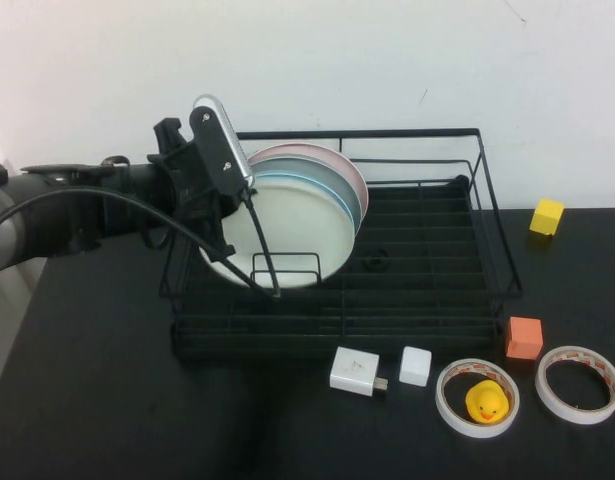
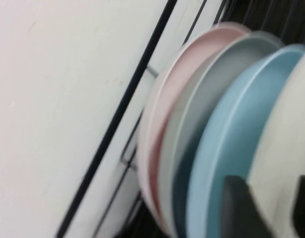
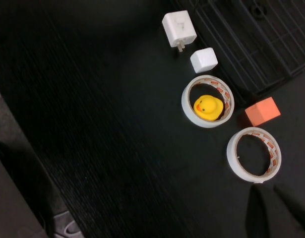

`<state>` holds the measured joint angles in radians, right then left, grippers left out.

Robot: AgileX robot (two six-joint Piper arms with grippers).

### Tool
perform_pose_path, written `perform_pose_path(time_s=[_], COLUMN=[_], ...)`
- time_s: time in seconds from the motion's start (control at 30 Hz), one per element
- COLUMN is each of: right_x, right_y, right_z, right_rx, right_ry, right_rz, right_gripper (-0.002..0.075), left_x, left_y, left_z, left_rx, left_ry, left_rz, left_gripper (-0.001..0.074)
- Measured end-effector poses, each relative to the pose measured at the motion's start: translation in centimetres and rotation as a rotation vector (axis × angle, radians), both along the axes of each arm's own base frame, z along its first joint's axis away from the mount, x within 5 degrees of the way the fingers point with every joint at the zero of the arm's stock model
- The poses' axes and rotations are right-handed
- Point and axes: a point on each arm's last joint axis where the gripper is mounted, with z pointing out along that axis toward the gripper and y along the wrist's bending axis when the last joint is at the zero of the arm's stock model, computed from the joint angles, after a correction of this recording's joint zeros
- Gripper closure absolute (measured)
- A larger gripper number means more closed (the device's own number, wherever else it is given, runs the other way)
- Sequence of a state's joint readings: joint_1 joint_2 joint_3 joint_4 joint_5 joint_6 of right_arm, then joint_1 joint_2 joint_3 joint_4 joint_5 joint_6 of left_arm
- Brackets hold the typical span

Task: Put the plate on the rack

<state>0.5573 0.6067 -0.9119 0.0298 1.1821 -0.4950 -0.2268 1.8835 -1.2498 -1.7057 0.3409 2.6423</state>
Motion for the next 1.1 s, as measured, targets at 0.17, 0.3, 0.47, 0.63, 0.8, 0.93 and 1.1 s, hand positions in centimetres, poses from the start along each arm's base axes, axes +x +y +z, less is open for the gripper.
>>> perform_pose_path(time_s=[0.17,0.3,0.47,0.63,0.8,0.93,1.1], right_x=[0.0,0.0,0.1,0.6,1.2,1.7,2.2], right_y=[0.0,0.0,0.0,-0.9,-1.9,-1.7,-1.3], right_z=[0.0,0.0,0.0,0.1,0.3,0.0,-1.9], right_rx=[0.0,0.001,-0.002,-0.099,-0.17,-0.128,-0.044], right_ry=[-0.001,-0.002,-0.01,-0.071,-0.126,-0.161,-0.201], right_rz=[0.0,0.0,-0.003,-0.05,-0.145,-0.18,-0.212], right_gripper=[0.0727,0.0727,0.0727,0.0727,0.0727,0.0727,0.0727], left_x=[0.0,0.1,-0.3,-1.7,-3.8,-7.0,-12.9], left_y=[-0.1,0.0,0.1,0.9,2.8,4.3,4.7], left_z=[-0.1,0.0,1.7,6.4,11.3,13.9,13.6], left_rx=[-0.085,-0.113,-0.241,-0.454,-0.624,-0.781,-0.89], left_ry=[0.064,0.087,0.136,0.157,0.1,0.092,0.184], left_rz=[0.042,0.082,0.152,0.287,0.462,0.565,0.503], left_gripper=[0.0261,0.0154,0.0207,0.0412,0.0654,0.072,0.0734])
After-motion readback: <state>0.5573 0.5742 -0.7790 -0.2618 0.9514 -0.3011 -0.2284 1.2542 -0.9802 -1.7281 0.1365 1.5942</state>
